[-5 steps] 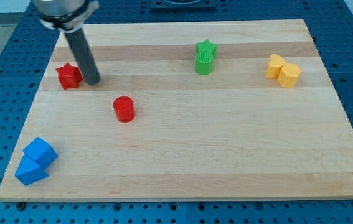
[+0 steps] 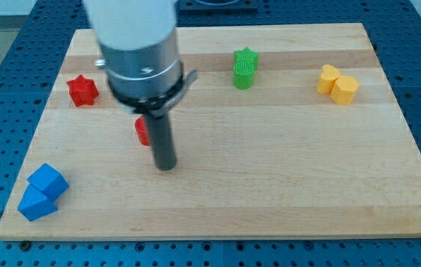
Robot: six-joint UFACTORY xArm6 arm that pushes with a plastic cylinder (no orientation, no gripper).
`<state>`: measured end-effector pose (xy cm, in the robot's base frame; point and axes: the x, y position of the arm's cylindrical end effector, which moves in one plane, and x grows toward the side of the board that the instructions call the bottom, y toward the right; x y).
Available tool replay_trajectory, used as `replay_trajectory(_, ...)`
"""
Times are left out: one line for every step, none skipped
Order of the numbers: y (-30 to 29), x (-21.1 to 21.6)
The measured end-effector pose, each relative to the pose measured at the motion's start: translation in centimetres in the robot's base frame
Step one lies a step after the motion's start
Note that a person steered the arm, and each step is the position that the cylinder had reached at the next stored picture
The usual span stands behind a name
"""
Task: Slide red circle a bit up
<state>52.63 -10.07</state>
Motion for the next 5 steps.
replay_trajectory(-1.0, 0.3)
replay_trajectory(-1.0, -0.2)
replay_trajectory(-0.6, -5.5)
replay_trajectory(0.3, -10.4)
replay_trajectory(-0.2, -10.6)
